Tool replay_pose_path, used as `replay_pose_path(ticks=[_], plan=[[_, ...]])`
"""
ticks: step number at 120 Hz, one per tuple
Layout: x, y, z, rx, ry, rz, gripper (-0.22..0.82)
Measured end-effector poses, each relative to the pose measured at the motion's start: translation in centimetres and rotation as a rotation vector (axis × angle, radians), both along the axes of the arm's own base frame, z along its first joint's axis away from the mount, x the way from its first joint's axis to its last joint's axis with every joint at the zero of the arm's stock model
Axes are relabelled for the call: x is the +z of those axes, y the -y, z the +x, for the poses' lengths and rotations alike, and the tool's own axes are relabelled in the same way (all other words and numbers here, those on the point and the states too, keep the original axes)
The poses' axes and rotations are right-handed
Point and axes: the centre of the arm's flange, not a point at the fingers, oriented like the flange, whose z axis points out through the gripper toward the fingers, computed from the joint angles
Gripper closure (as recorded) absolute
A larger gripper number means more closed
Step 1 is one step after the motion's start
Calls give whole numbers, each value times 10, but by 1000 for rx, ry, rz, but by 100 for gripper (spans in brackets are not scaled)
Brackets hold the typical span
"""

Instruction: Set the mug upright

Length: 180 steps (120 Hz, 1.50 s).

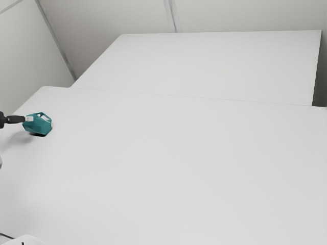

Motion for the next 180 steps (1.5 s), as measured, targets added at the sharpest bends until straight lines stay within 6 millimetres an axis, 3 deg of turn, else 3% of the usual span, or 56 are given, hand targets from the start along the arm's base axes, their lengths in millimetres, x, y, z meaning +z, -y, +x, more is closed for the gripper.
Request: replay_pose_path(ticks=[9,28,46,65,79,88,97,113,127,163,172,180], plan=[[-1,0,0,3,4,-4,4],[-3,1,1,10,17,-16,38],[4,12,15,0,39,-21,56],[9,30,37,-16,71,-39,64],[14,55,55,-41,76,-63,69],[26,70,57,-53,66,-73,73],[52,90,59,-72,44,-57,74],[106,139,76,-151,-59,61,76],[135,214,96,-244,-225,213,78],[159,406,124,-325,-524,600,78],[159,449,126,-310,-547,666,78],[157,475,120,-272,-566,691,78]])
